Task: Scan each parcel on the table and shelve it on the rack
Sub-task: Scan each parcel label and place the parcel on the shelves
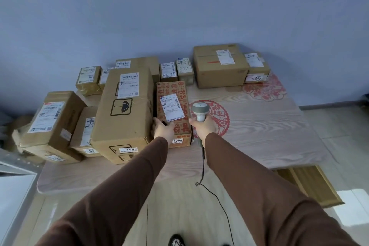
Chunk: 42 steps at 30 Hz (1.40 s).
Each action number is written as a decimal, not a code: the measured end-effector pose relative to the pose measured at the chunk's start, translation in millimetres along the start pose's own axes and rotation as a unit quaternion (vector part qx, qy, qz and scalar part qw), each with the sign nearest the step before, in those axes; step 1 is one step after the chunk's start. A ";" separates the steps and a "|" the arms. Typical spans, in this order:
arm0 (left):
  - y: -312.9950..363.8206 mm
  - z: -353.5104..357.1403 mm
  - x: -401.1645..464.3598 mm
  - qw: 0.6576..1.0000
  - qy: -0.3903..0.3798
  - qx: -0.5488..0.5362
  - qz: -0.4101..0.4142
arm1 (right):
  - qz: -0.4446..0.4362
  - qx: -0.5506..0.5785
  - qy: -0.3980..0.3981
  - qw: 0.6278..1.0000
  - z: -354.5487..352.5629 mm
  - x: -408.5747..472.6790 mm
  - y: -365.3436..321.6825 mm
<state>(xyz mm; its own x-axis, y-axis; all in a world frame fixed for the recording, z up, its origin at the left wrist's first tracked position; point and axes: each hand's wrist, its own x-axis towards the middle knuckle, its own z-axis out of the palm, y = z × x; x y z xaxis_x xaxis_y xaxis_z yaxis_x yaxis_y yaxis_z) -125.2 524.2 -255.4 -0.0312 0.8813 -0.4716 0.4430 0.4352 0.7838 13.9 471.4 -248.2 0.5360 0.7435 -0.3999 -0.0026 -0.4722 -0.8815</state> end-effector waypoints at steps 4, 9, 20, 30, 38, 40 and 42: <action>0.8 5.1 11.3 1.000 -0.002 0.025 -0.012 | 0.014 -0.001 -0.021 1.000 0.7 15.9 4.9; -9.9 13.0 19.7 0.999 -0.015 -0.001 -0.041 | 0.022 -0.016 -0.043 0.999 -10.4 31.1 17.3; -6.4 45.0 -10.6 0.979 -0.055 -0.192 -0.036 | 0.014 0.031 -0.066 0.997 -52.0 29.5 20.2; 114.0 54.2 -99.2 0.955 -0.065 -0.255 0.140 | -0.143 0.115 -0.053 0.982 -170.0 -19.7 -84.9; 201.5 59.5 -176.6 0.917 -0.134 -0.290 0.238 | -0.244 0.175 -0.026 0.953 -241.5 -59.6 -151.8; 215.0 59.9 -192.9 0.908 -0.150 -0.303 0.247 | -0.259 0.181 -0.028 0.948 -255.6 -70.6 -163.0; 227.0 60.8 -206.5 0.896 -0.144 -0.323 0.271 | -0.279 0.197 -0.039 0.939 -268.3 -80.0 -173.7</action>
<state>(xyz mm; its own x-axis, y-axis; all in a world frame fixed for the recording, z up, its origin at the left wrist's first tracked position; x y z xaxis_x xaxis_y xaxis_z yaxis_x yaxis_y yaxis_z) 36.3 429.8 -4.7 0.3048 0.9517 0.0359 -0.2892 0.0566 0.9556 198.0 366.9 4.2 0.4837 0.8627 0.1478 -0.0597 0.2010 -0.9778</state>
